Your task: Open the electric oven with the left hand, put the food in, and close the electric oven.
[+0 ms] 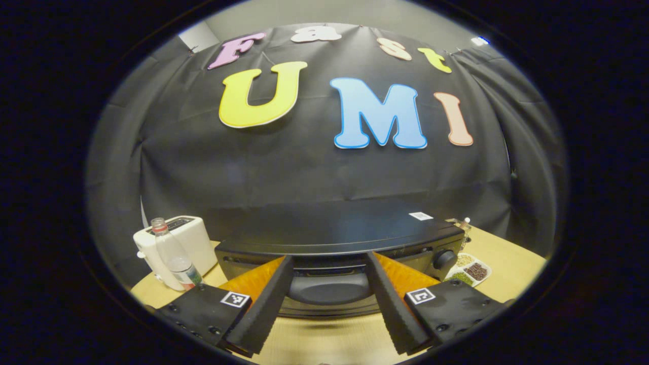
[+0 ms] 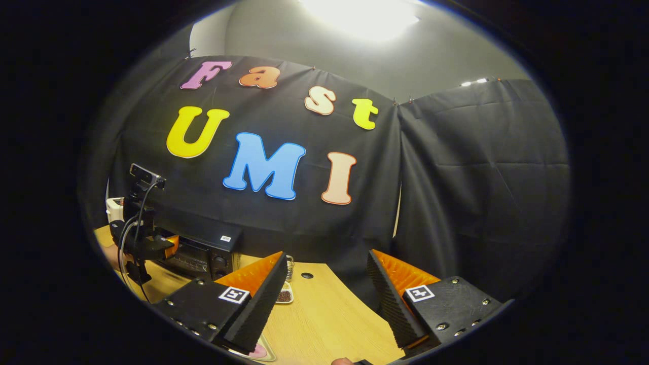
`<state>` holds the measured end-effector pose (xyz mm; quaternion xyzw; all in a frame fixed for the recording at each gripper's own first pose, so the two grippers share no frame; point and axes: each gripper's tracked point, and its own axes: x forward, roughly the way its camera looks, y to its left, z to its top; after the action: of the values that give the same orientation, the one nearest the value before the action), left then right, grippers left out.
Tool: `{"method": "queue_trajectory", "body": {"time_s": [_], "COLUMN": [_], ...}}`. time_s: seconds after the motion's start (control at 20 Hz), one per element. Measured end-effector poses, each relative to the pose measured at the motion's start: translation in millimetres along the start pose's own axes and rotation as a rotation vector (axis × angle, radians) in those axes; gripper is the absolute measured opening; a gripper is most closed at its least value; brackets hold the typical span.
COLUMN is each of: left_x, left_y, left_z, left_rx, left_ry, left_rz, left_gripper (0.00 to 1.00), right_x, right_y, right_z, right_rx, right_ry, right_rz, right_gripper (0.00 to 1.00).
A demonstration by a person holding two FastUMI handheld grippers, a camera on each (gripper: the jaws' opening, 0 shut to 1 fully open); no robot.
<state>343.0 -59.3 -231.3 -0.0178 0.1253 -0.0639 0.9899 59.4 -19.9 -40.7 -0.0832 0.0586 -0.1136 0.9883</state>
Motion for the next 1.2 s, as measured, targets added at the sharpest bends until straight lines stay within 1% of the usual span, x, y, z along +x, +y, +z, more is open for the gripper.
{"method": "queue_trajectory", "body": {"time_s": [0.05,0.1,0.15,0.2,0.25,0.3,0.35,0.4,0.45,0.5,0.55,0.6,0.7,0.75,0.8,0.85,0.9,0.95,1.0,1.05,1.1,1.15,1.2], "left_x": [-6,-12,-17,-23,-29,-36,-40,-47,-52,-56,-61,-63,-71,-76,-78,-81,-83,-85,-86,-90,-92,-94,-95], "left_y": [-1,-2,-2,-3,-4,-5,-4,-5,-5,-7,-7,-7,-8,-8,-10,-10,-11,-13,-14,-14,-14,-15,-16], "left_z": [0,-6,-8,-13,-17,-22,-26,-33,-39,-45,-50,-56,-68,-72,-79,-85,-91,-98,-105,-115,-121,-129,-138], "left_rx": [0.005,0.006,0.004,0.003,0.004,0.005,0.004,0.002,0.002,0.004,0.004,-0.003,-0.022,-0.026,-0.023,-0.013,0.001,0.014,0.021,0.022,0.020,0.021,0.023], "left_ry": [-0.006,0.003,0.002,0.011,0.014,0.026,0.032,0.044,0.054,0.062,0.071,0.081,0.104,0.109,0.116,0.127,0.135,0.148,0.159,0.181,0.186,0.206,0.221], "left_rz": [0.001,0.003,0.005,0.007,0.011,0.014,0.015,0.017,0.018,0.019,0.020,0.023,0.028,0.030,0.031,0.030,0.028,0.024,0.022,0.021,0.023,0.025,0.027], "left_gripper": [0.92,1.00,0.96,0.96,1.00,0.96,1.00,1.00,0.96,0.96,1.00,0.96,0.96,1.00,0.97,0.96,1.00,1.00,0.96,1.00,1.00,0.97,1.00], "right_x": [0,0,0,0,0,0,1,0,0,0,-1,-1,-1,-1,0,1,1,1,1,1,1,1,0], "right_y": [-1,-1,-1,-1,-2,-2,-1,-1,-2,-1,-2,-3,-3,-4,-3,-3,-1,2,2,2,2,3,3], "right_z": [-2,-4,-6,-7,-9,-10,-11,-12,-13,-13,-15,-16,-18,-21,-23,-26,-27,-31,-33,-37,-39,-41,-43], "right_rx": [0.009,0.018,0.025,0.029,0.031,0.032,0.033,0.034,0.036,0.038,0.038,0.039,0.044,0.049,0.054,0.062,0.073,0.085,0.096,0.104,0.110,0.116,0.120], "right_ry": [0.006,0.012,0.017,0.020,0.021,0.022,0.024,0.025,0.027,0.028,0.029,0.031,0.039,0.046,0.055,0.064,0.073,0.085,0.098,0.108,0.119,0.128,0.138], "right_rz": [0.005,0.011,0.019,0.027,0.034,0.042,0.051,0.058,0.068,0.076,0.084,0.091,0.102,0.108,0.113,0.118,0.128,0.139,0.146,0.151,0.154,0.157,0.163], "right_gripper": [0.96,0.96,0.96,0.96,0.96,0.96,0.96,0.96,0.96,0.96,0.96,0.96,0.96,0.96,0.96,0.96,0.96,0.96,0.96,0.96,0.96,0.96,0.96]}}
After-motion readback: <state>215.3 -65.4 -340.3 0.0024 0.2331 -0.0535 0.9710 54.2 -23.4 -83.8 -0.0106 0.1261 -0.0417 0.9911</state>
